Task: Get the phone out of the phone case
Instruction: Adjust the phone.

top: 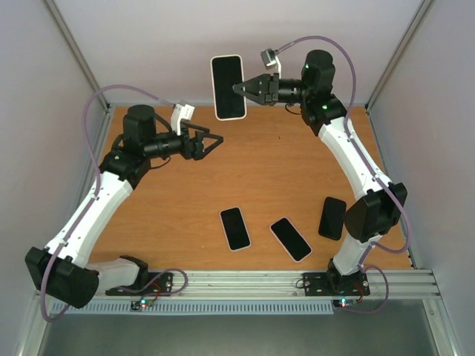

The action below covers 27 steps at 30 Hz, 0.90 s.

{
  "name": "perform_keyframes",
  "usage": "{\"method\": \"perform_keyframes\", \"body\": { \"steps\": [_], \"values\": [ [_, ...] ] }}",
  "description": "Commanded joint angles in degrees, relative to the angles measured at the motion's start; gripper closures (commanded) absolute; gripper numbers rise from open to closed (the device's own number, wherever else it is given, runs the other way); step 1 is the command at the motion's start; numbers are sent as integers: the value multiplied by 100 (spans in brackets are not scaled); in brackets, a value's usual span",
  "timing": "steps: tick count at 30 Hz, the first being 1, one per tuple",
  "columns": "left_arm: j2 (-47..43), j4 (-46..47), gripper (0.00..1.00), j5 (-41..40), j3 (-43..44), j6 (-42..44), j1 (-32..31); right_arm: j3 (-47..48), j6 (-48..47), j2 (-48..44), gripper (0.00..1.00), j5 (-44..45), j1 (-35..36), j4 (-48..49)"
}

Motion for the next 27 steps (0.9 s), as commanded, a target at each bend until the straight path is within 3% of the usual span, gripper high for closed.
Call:
{"method": "perform_keyframes", "body": {
  "steps": [1,7,14,23,27],
  "values": [
    [-103,2697,16,861,-415,-2665,45,-430,1698,-310,97,-376,-29,2245],
    [116,3772,18,847,-398,-3843,46,-694,1762,-452,97,-304,-28,2325],
    [364,3972,28,680,-296,-4239,45,-1021,1970,-575,96,-284,-28,2694],
    [575,4277,56,582,-373,-4761,54,-1195,2143,-636,94,-252,34,2996],
    [553,4490,74,711,-420,-4888,44,-1222,2051,-625,91,-247,77,2941]
  ]
}}
